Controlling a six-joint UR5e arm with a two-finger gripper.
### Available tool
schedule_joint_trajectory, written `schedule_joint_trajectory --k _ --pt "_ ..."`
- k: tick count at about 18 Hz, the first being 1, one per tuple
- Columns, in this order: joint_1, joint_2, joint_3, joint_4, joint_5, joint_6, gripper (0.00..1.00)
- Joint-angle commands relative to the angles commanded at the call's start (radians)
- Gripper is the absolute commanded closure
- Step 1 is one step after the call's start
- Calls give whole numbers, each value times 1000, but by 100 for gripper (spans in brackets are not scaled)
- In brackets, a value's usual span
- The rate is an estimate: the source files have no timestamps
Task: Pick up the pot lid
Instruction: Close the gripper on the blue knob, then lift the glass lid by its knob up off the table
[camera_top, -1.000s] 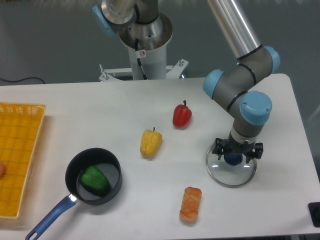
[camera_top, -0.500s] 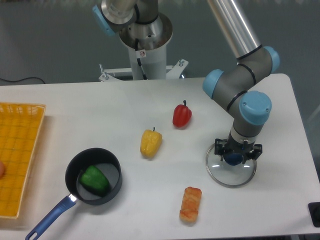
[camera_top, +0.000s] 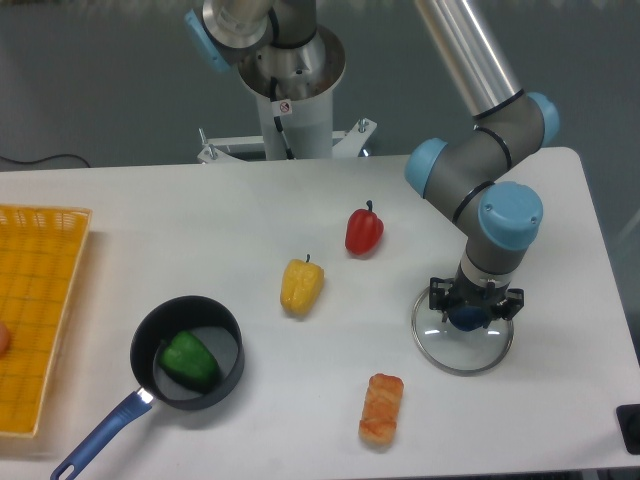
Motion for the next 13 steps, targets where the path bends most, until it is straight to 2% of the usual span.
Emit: schedule_joint_trajectory --k 13 --pt "-5 32 6 -2 2 40 51"
